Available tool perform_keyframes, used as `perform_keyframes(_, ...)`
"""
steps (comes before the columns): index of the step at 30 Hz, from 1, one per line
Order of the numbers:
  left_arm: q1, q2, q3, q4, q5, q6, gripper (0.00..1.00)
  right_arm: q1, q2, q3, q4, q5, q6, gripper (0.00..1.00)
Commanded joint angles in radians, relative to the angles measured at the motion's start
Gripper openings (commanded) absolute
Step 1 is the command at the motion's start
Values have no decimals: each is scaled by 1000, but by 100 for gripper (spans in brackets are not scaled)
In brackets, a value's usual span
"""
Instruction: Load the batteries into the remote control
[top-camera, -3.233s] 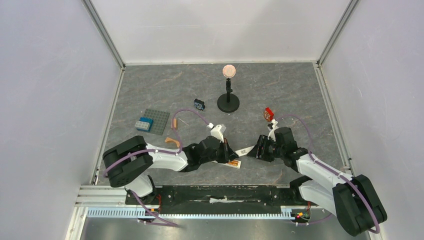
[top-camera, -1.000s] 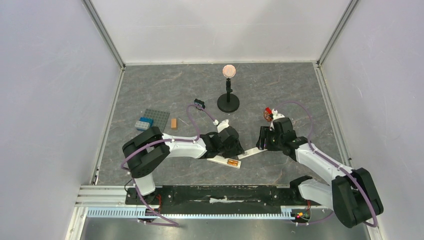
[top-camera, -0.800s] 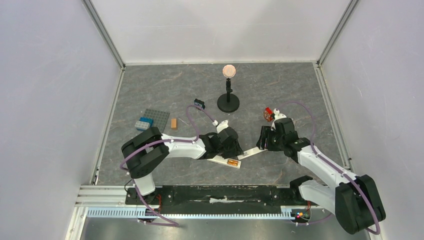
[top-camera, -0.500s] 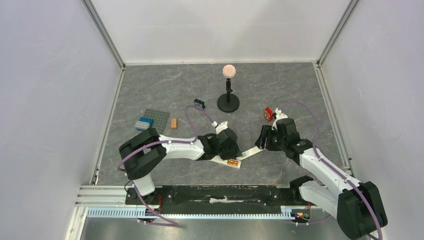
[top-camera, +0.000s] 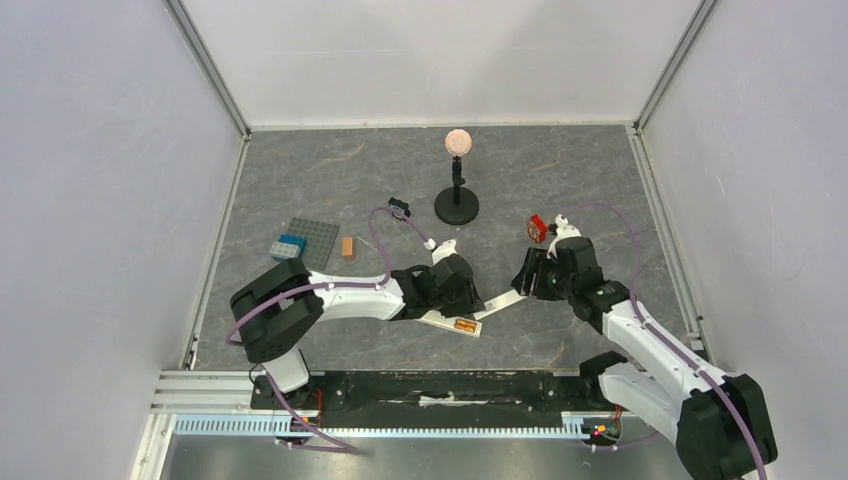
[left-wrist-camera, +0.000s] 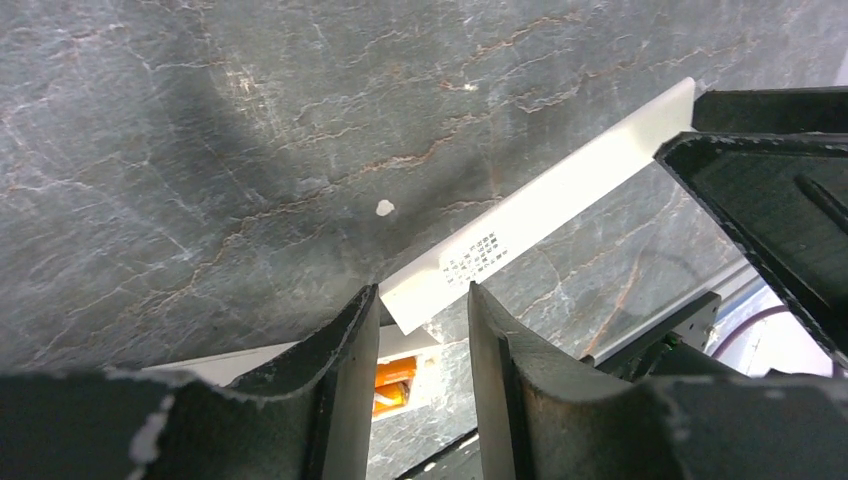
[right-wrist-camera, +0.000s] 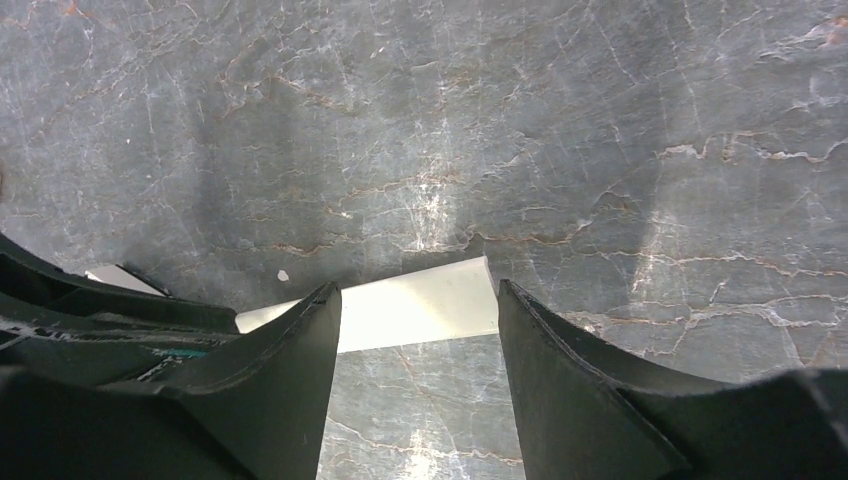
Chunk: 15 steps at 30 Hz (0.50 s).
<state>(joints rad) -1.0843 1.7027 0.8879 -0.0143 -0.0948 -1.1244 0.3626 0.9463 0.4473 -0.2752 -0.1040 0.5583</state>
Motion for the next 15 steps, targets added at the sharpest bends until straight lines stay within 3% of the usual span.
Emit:
perform_keyframes(1, -11, -76, 29, 139, 10, 21, 42, 17, -24, -5, 2, -58, 49, 60)
perform_keyframes(15, -21, -128, -4, 114, 43, -30, 40, 16, -42, -26, -19, -160, 55, 60)
